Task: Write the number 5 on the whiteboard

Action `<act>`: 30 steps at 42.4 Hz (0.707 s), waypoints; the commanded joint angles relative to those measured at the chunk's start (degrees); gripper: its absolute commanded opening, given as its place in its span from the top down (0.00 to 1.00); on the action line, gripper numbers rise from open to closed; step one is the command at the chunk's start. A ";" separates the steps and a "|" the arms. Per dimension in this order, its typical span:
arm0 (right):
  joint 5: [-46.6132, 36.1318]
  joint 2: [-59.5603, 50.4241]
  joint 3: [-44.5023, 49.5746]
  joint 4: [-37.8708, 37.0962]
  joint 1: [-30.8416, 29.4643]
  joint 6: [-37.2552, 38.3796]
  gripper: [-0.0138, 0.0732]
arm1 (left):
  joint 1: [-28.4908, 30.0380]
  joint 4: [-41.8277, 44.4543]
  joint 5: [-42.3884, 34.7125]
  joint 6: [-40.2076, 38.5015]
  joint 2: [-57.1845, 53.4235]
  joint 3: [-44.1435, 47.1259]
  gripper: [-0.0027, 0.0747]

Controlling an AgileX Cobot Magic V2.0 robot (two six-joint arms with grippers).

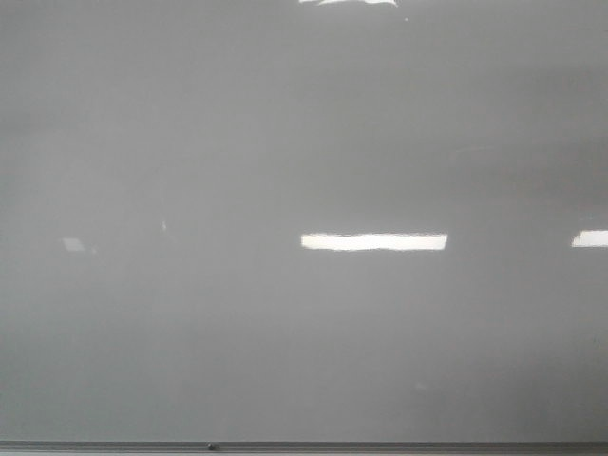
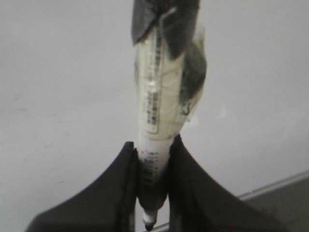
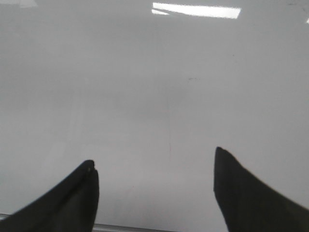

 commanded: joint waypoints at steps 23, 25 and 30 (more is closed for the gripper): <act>16.89 6.88 -14.51 8.12 6.81 -16.18 0.23 | -35.61 0.36 7.39 10.23 4.14 -2.68 0.99; 19.46 8.45 -16.31 9.54 9.34 -20.28 0.23 | -36.24 0.88 7.39 10.43 5.11 -3.03 0.99; 25.07 12.52 -19.78 11.63 15.51 -29.47 0.23 | -37.23 2.23 7.27 10.60 7.72 -3.91 0.99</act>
